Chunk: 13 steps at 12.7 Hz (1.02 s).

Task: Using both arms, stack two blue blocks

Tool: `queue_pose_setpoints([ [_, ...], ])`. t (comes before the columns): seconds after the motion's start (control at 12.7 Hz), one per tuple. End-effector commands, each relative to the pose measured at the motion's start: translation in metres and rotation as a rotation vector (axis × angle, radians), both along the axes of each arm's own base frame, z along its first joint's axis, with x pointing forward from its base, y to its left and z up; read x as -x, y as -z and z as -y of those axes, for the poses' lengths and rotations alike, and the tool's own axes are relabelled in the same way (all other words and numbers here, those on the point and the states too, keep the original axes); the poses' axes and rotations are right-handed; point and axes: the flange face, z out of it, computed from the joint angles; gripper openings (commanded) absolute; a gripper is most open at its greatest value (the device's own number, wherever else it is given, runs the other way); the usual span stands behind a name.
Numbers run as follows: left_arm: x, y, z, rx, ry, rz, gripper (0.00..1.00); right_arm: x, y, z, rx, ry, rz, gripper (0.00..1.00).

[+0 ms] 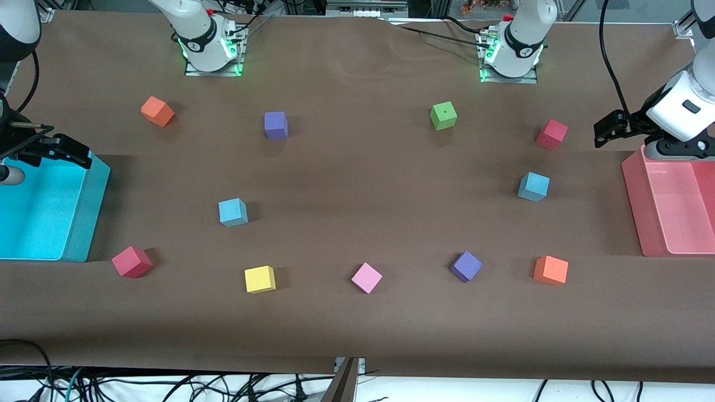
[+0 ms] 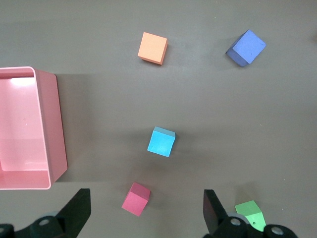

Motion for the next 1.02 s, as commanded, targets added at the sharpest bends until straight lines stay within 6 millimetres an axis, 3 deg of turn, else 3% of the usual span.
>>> queue_pose_setpoints([
  [0.0,0.0053,-0.0048,0.0017,0.019,-0.005,-0.001,1.00,0.0009,-0.0034,-0.0011,-0.015,0.005,-0.004,1.00],
  [0.94,0.0054,-0.0047,0.0017,0.019,-0.005,-0.002,1.00,0.0003,-0.0048,0.0016,-0.015,0.000,0.000,1.00],
])
